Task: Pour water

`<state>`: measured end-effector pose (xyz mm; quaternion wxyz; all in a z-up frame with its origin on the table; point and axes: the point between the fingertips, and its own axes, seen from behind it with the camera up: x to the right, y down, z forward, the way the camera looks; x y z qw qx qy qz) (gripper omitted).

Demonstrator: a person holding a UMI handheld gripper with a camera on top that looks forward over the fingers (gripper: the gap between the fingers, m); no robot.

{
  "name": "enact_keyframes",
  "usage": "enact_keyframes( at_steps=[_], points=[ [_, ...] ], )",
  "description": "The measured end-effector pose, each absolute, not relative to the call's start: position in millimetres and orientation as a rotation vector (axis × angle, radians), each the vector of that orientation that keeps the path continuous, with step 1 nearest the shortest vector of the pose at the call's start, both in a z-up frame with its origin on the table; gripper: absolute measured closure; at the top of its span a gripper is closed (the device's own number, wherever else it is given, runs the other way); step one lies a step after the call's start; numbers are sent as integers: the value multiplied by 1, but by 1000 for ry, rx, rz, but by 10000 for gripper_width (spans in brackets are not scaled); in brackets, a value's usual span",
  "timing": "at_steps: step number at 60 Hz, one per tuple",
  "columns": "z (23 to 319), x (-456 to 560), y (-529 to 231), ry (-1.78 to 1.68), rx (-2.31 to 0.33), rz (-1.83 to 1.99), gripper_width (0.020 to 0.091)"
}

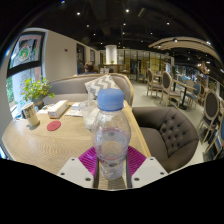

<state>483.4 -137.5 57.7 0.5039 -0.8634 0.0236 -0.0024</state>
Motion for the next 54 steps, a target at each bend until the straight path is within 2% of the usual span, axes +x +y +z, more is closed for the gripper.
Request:
enact_keyframes(
  at_steps=[1,9,15,22,28,42,46,54],
  points=[
    [58,483,-137,56,-2086,-11,767],
    [66,480,-136,41,-2093,-83,768],
    [85,470,-130,14,-2081,-165,766],
    [122,452,-116,-31,-2058,-290,766],
    [165,425,-95,-101,-2013,-422,767],
    [257,324,-26,-450,-1838,-830,767],
    [268,293,-6,-571,-1786,-956,767],
    [272,234,31,-804,-1685,-1145,768]
  ],
)
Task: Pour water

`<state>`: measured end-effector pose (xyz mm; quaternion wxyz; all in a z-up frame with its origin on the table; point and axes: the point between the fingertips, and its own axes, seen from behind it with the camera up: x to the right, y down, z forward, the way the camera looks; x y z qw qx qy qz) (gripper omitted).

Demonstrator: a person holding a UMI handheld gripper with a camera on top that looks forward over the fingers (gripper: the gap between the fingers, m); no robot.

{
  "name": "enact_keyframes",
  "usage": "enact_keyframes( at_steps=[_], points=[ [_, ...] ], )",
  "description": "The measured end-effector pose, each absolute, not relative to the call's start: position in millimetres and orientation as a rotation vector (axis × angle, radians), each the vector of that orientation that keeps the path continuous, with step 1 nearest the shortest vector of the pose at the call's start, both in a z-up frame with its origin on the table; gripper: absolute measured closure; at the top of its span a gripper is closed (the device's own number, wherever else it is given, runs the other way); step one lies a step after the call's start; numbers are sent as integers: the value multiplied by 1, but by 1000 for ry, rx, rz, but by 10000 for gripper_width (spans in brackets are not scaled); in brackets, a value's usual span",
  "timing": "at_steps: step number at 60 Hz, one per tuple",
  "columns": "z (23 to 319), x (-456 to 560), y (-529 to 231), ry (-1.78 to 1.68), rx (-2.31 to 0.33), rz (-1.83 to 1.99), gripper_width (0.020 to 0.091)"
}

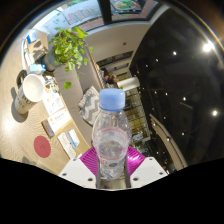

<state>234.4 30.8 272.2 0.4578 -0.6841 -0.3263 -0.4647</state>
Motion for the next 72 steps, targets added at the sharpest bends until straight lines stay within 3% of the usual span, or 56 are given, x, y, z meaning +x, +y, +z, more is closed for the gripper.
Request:
enact_keyframes(
  at_steps=[24,39,46,64,72],
  points=[
    [217,159,96,-1447,-1353,-1677,767],
    [207,144,103,-1590,-1252,-1741,768],
    [210,143,103,-1538,-1304,-1671,767],
    [264,149,89,-1042,-1618,-1113,764],
    [259,164,79,-761,-1810,-740,764]
  ],
)
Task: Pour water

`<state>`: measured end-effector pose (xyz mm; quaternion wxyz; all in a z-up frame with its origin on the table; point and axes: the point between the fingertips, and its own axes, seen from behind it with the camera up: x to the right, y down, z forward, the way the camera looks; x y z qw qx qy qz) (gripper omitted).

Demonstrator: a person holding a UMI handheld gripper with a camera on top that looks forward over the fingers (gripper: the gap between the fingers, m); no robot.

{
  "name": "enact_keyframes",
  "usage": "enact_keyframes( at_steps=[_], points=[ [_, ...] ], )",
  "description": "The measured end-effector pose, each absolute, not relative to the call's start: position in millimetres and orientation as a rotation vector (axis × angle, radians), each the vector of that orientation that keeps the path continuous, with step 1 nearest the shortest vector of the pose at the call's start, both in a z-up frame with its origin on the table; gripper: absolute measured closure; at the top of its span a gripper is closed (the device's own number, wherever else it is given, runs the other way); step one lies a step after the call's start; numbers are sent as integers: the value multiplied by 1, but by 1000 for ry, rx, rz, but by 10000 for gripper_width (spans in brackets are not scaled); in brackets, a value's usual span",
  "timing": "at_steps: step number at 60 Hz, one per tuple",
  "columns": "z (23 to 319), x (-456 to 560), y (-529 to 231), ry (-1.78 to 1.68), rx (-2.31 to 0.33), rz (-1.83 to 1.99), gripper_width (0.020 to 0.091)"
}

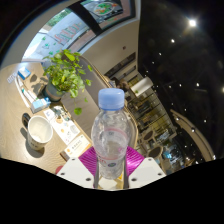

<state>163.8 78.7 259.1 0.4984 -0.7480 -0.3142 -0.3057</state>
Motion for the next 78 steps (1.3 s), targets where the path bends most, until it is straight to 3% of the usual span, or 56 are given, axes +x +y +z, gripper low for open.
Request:
enact_keyframes(
  at_steps=[17,43,48,64,73,78],
  points=[
    [178,183,72,-305,-2026,-61,766],
    [57,170,71,-263,-2142,187,759],
    [61,170,70,-268,-2089,203,742],
    [49,173,65,-257,-2156,203,590],
    [51,178,46,-224,-2220,175,262],
    [65,183,27,-210,-2235,122,250]
  ],
)
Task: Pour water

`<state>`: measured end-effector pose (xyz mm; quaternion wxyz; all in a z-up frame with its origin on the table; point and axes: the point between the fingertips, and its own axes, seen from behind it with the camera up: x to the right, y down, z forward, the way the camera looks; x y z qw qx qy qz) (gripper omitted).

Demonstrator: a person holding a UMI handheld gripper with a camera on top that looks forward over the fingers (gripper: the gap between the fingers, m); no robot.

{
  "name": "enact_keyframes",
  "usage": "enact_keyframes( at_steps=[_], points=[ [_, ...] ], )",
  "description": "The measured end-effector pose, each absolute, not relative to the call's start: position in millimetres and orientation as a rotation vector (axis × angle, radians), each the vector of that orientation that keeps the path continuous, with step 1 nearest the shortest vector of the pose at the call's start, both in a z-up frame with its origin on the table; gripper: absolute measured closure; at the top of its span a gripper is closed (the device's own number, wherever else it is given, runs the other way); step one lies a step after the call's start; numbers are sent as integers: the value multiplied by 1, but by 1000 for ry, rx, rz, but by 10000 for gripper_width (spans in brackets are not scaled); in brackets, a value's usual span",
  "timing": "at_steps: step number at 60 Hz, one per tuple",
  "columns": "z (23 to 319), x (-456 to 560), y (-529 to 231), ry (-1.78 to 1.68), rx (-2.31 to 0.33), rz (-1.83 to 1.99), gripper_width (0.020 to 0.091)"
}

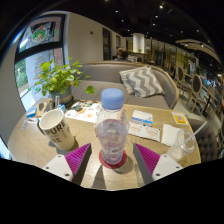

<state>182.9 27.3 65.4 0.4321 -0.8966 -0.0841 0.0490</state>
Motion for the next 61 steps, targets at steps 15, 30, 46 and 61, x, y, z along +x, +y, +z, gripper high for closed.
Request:
enact_keyframes(
  at_steps=[15,30,46,61],
  points=[
    [132,171,-79,-75,-2301,28,252],
    [191,133,-183,-1,-2299,-6,250],
    [213,115,-229,3,-2272,-43,249],
    [218,111,-232,15,-2261,-32,247]
  ],
)
